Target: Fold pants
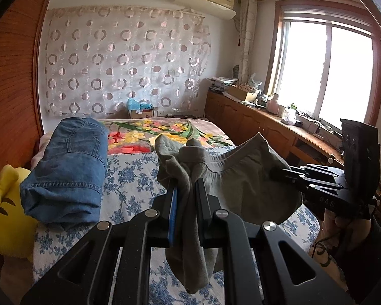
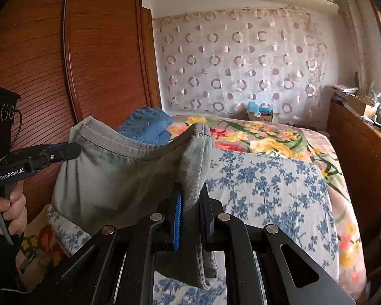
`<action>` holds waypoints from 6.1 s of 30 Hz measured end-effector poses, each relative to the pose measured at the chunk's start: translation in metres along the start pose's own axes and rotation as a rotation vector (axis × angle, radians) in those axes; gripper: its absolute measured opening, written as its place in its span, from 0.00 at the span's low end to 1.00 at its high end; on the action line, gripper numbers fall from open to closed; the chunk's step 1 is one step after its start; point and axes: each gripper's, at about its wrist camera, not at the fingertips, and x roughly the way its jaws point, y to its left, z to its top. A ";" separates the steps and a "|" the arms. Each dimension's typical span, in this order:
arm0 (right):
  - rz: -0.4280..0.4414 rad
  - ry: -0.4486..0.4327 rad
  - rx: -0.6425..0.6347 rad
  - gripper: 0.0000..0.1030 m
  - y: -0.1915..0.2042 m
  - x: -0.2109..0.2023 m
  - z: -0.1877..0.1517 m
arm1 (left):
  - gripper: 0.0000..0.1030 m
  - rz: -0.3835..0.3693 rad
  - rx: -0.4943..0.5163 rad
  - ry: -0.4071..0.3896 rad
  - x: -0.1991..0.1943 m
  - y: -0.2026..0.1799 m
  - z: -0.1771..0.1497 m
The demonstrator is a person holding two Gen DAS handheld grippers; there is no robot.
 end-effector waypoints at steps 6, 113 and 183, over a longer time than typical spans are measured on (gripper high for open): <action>0.008 0.002 -0.023 0.11 -0.005 0.022 0.014 | 0.14 0.011 -0.016 0.004 0.015 0.016 0.009; 0.245 0.068 -0.145 0.38 -0.032 0.233 0.133 | 0.75 0.434 -0.194 0.075 0.054 0.168 0.004; -0.112 -0.077 0.083 0.76 -0.028 -0.062 -0.007 | 0.89 0.236 0.008 -0.035 -0.067 -0.052 -0.029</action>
